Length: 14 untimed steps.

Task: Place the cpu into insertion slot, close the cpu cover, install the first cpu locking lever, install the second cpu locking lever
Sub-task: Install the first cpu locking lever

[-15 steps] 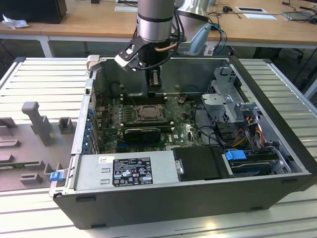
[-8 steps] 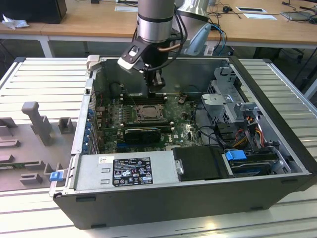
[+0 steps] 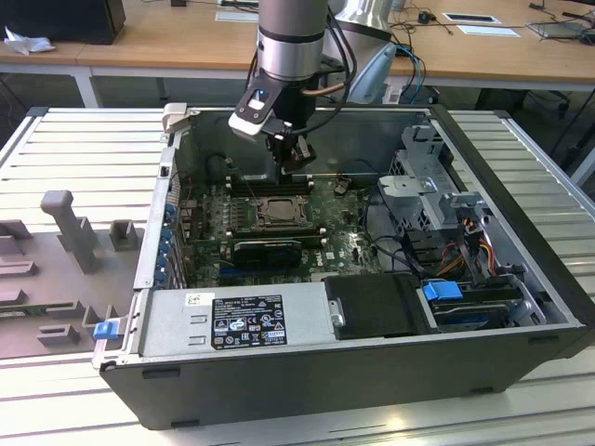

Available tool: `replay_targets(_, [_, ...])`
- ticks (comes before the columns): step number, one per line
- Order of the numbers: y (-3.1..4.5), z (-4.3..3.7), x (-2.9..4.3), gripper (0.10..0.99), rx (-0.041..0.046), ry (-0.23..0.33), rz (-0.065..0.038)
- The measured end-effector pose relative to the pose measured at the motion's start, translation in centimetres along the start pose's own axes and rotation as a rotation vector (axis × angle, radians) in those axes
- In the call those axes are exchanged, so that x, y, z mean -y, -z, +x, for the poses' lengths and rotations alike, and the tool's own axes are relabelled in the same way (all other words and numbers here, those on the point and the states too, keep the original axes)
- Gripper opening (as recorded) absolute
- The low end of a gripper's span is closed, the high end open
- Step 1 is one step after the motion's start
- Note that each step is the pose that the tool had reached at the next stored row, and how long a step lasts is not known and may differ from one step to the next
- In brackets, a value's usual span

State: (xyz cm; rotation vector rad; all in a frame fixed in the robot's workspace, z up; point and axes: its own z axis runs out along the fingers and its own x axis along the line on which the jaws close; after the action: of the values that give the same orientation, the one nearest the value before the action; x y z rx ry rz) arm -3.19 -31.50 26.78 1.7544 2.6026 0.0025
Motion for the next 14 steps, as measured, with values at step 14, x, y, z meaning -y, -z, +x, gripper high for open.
replay_targets(14, [-0.03, 0.04, 0.08, 0.106, -0.0009, 0.289, 0.000])
